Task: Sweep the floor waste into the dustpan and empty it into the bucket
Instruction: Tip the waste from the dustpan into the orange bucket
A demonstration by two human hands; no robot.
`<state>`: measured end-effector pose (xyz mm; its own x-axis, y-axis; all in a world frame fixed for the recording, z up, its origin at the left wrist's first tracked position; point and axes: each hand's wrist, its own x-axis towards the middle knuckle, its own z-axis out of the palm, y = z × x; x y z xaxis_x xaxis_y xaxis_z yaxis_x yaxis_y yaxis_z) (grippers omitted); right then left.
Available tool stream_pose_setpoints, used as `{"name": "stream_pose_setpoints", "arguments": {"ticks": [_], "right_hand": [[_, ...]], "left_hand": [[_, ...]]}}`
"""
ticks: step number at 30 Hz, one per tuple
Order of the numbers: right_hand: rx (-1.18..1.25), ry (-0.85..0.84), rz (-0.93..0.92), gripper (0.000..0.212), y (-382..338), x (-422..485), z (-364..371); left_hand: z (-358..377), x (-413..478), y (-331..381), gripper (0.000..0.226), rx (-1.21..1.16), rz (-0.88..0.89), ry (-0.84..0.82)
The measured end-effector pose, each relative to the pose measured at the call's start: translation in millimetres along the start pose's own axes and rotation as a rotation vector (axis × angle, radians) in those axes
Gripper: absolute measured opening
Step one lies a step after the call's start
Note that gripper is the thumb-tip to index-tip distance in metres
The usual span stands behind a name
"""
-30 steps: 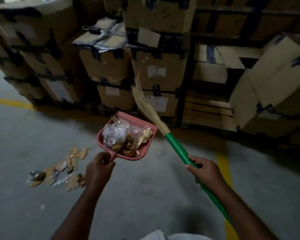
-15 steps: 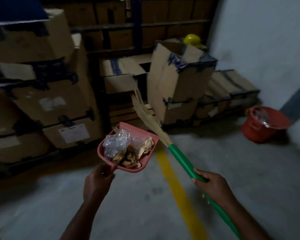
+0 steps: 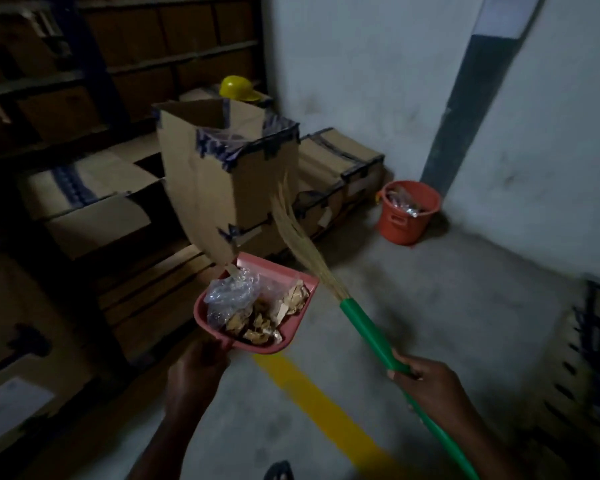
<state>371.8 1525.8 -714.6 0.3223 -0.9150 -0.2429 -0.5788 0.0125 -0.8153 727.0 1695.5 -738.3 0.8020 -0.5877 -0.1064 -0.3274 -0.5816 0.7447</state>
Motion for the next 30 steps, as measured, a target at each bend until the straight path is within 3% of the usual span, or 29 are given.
{"name": "stream_pose_setpoints", "arguments": {"ticks": [6, 17, 22, 30], "right_hand": [[0.075, 0.14, 0.07, 0.042, -4.9, 33.0, 6.8], [0.246, 0.29, 0.226, 0.043, 18.3, 112.7, -23.4], [0.308, 0.334, 0.245, 0.041, 30.4, 184.6, -64.0], [0.18, 0.312, 0.181, 0.047, 51.5, 333.1, -173.0]], "left_hand": [[23.8, 79.4, 39.9, 0.035, 0.003, 0.171, -0.124], [114.7, 176.6, 122.9, 0.048, 0.075, 0.242, -0.354], [187.6, 229.1, 171.4, 0.043, 0.11, 0.279, -0.391], [303.1, 288.0, 296.0, 0.034, 0.069, 0.305, -0.4]]}}
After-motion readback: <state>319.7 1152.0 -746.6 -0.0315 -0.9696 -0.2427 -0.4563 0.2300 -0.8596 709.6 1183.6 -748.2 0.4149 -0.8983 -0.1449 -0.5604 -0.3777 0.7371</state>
